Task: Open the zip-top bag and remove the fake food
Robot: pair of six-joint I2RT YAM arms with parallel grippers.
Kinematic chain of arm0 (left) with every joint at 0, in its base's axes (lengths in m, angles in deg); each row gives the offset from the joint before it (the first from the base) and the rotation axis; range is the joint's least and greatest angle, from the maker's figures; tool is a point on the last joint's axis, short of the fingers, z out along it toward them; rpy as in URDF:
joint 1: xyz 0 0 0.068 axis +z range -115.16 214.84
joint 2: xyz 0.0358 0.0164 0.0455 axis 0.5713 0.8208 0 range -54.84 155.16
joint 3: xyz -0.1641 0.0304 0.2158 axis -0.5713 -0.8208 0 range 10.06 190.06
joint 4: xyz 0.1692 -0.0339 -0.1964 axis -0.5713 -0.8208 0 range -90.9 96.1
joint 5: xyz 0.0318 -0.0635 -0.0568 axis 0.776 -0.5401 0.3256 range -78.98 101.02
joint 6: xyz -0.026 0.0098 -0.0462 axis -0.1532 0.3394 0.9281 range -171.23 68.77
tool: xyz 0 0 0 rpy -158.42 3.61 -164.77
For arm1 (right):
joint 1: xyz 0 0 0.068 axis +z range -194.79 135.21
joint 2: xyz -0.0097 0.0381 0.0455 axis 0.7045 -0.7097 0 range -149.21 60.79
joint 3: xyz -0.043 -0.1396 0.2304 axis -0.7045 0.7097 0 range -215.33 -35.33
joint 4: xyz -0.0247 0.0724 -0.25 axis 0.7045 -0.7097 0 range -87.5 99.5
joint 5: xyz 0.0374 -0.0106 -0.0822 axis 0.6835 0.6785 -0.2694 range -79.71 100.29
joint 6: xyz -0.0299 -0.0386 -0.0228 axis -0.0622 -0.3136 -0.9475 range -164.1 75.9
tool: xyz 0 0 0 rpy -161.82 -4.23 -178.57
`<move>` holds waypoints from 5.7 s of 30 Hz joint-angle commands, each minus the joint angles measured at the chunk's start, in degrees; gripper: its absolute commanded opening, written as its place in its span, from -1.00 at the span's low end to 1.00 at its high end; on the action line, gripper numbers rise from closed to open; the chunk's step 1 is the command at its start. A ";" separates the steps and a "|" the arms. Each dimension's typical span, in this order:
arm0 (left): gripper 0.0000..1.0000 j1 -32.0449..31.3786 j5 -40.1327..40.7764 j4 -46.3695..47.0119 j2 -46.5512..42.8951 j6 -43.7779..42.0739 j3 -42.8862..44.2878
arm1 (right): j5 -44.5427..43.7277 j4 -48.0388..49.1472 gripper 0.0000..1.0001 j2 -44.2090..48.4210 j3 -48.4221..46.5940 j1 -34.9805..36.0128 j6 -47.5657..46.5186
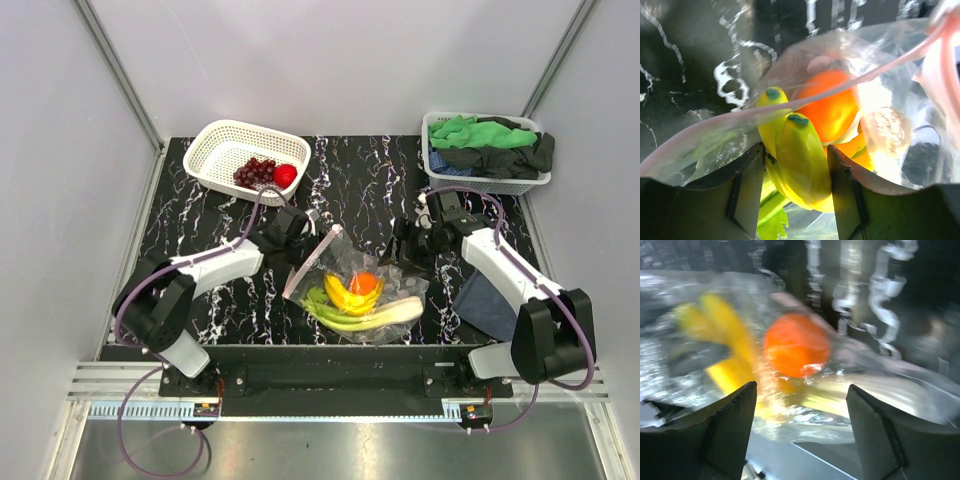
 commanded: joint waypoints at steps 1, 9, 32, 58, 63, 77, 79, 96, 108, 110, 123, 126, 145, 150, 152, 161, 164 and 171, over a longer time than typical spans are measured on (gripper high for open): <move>-1.00 0.21 0.37 -3.03 -3.40 -1.16 3.98 | -11.08 -9.26 0.78 3.01 1.38 -0.85 -4.43; -1.00 0.21 4.23 -13.67 -3.66 -1.60 8.11 | -11.01 -8.40 0.94 4.87 4.54 -2.34 2.84; -1.00 0.21 14.43 -24.75 -11.83 -0.99 8.38 | -4.60 13.64 0.30 19.38 25.03 -5.59 26.42; -1.00 9.85 53.95 -47.49 -21.18 -22.25 22.24 | -11.19 6.11 -0.50 5.40 9.74 -5.77 9.63; -1.00 16.18 64.87 -45.52 -13.16 -29.54 33.67 | -9.08 3.83 0.14 3.11 5.44 -5.77 7.61; -1.00 34.47 41.69 -27.13 16.69 -21.22 60.65 | -3.90 -2.77 0.57 -1.90 -4.50 -5.68 -0.56; -1.00 37.73 36.60 -26.07 20.76 -15.09 65.48 | -2.84 -3.21 0.59 -1.90 -5.11 -5.68 -0.83; 0.40 43.71 25.57 0.91 36.78 0.51 60.68 | -3.37 -2.86 0.75 7.85 -2.49 -5.68 3.21; 0.87 38.71 24.54 -4.97 10.28 -14.60 40.21 | 1.39 -10.05 0.99 6.27 -11.60 1.67 -7.06; 0.77 34.95 24.10 -7.51 5.68 -17.76 34.17 | -1.60 -10.68 0.99 5.40 -12.93 5.63 -6.81; 0.72 29.39 -15.88 -15.43 -24.22 -22.96 -3.21 | 0.57 -5.06 1.00 3.98 -13.65 12.42 1.10; 0.71 29.12 -22.90 -11.76 -22.91 -19.73 -8.04 | 0.42 -4.88 0.99 5.13 -11.19 14.52 0.06; -0.15 24.82 -29.78 16.47 -7.60 -0.73 -14.30 | -6.97 -1.36 0.54 9.79 -4.85 28.15 6.73; -0.62 17.97 -19.95 14.80 -19.79 5.32 -13.95 | -9.68 0.48 0.33 8.38 -6.26 32.19 7.34; -1.00 13.67 -14.70 13.75 -22.45 7.61 -13.34 | -10.74 1.79 0.32 8.99 -6.52 33.25 7.52; -1.00 -3.65 4.73 12.25 -25.02 22.21 -6.66 | -16.37 9.61 0.68 17.95 -3.89 36.85 10.06; -1.00 -7.60 11.05 9.97 -24.05 25.20 -2.36 | -18.30 12.42 0.74 21.21 -1.44 37.29 12.61; -1.00 -14.38 25.94 0.57 -22.91 35.21 6.00 | -25.32 12.53 0.73 21.04 -0.81 41.16 14.46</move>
